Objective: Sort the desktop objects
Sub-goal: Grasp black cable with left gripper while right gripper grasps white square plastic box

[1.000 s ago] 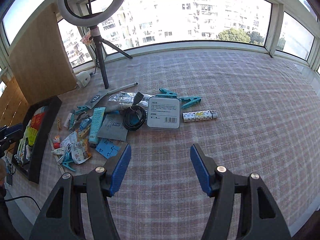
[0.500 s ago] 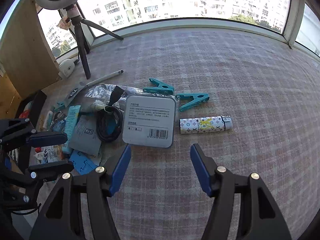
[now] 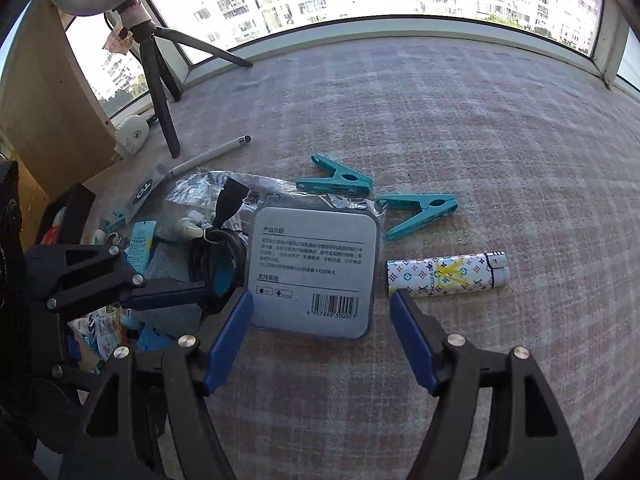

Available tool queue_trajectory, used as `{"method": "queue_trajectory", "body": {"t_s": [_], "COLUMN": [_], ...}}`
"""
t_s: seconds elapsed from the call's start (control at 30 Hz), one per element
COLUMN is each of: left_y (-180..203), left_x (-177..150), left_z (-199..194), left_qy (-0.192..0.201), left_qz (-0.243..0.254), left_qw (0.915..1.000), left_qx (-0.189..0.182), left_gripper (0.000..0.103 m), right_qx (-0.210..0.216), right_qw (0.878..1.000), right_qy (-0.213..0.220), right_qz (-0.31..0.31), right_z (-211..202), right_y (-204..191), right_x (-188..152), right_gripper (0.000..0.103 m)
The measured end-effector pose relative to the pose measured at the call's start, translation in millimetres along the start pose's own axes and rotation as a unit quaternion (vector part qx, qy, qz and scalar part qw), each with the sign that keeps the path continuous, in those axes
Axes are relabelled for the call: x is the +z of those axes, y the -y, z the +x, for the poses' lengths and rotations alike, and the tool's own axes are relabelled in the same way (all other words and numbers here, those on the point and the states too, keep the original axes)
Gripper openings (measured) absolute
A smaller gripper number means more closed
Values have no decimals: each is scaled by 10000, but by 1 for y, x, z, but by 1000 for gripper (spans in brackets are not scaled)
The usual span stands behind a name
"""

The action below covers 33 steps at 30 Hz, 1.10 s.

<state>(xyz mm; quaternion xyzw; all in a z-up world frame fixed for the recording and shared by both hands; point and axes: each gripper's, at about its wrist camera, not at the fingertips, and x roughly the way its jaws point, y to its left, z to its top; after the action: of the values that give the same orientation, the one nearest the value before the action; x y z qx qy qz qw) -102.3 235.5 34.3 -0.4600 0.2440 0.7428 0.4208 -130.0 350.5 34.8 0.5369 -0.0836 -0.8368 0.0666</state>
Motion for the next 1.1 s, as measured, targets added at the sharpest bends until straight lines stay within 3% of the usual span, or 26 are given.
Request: {"method": "queue_trajectory", "body": {"t_s": [0.17,0.27,0.37,0.5,0.67,0.8,0.87,0.9,0.93,1.1], "left_y": [-4,-5,-9,-12,-14,0,8,11,11,-2], "left_x": [-2,-3,-5,-9,-10,-6,-4,-3,-3,-4], "left_z": [4,7,6,3,2,7,12,14,14,7], "left_qy": [81,85,139,143,119,108,78,81,119,268], "left_qz": [-50,-11,-122,-184,-297,-107,69,158,141,-263], "left_qw": [9999,9999,9998,9997,9995,9999,9998,9994,9992,9992], "left_qx": [-34,78,23,9,-74,-31,183,282,341,135], "left_gripper": [29,19,17,0,1,33,31,25,11,7], "right_qx": [-47,-253,-401,-474,-523,-825,-965,-970,-951,-312], "right_qw": [9998,9988,9979,9972,9963,9914,9888,9889,9893,9983], "right_qy": [-65,-106,-113,-148,-151,-304,-335,-324,-314,-230], "right_qz": [-164,-412,-492,-555,-662,-966,-1090,-1082,-1058,-444], "right_z": [6,10,16,23,24,29,31,31,30,17], "right_y": [-7,-15,-18,-12,-10,-19,-23,-22,-20,1], "right_x": [9,7,7,10,14,12,11,11,11,9], "right_gripper": [71,73,73,74,74,75,75,74,74,72]}}
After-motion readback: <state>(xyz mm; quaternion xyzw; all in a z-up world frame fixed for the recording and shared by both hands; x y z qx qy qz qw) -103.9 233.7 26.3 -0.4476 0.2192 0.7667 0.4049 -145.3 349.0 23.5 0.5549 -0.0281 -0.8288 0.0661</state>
